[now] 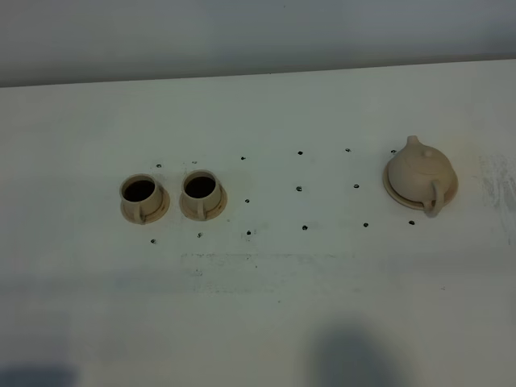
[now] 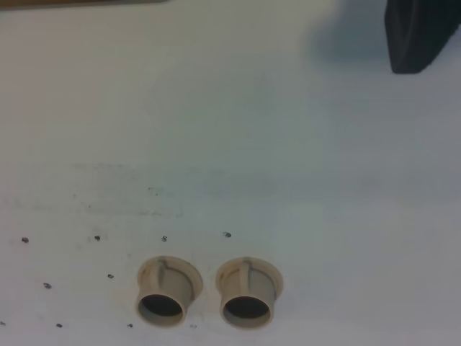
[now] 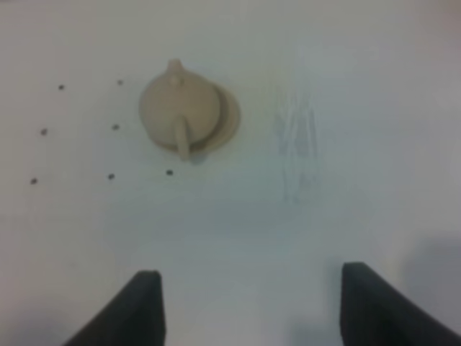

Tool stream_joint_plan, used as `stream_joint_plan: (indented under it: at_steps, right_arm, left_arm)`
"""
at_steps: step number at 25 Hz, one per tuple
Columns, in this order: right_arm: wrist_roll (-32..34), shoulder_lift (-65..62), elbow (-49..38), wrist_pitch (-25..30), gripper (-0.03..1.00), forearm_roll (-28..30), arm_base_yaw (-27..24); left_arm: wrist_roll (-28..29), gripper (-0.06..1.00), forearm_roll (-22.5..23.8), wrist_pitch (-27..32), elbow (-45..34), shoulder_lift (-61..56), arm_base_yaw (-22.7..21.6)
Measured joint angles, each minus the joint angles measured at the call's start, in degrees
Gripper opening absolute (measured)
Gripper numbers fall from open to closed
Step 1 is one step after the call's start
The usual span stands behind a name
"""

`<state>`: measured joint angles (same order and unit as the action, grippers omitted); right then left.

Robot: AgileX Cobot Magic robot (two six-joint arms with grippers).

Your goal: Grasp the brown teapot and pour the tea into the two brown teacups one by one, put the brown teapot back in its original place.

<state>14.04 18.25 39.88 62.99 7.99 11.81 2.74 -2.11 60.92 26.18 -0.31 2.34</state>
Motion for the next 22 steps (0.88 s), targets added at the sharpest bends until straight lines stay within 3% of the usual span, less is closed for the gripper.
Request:
stream_joint_plan:
  at_steps: [5, 9, 13, 22]
  right_arm:
    - [-0.7, -10.4, -5.2, 0.5, 0.52, -2.7, 0.0]
    - [-5.6, -14.7, -7.6, 0.7, 0.52, -3.8, 0.0]
    - [-9.6, -17.0, -9.5, 1.0, 0.52, -6.2, 0.0]
    - [-11.6, -18.6, -9.9, 1.0, 0.52, -7.0, 0.0]
  left_arm:
    - [0.0, 0.33, 0.0, 0.0, 0.0, 0.0, 0.0]
    - [0.0, 0.33, 0.0, 0.0, 0.0, 0.0, 0.0]
    - [0.0, 0.33, 0.0, 0.0, 0.0, 0.0, 0.0]
    - [0.0, 0.33, 0.0, 0.0, 0.0, 0.0, 0.0]
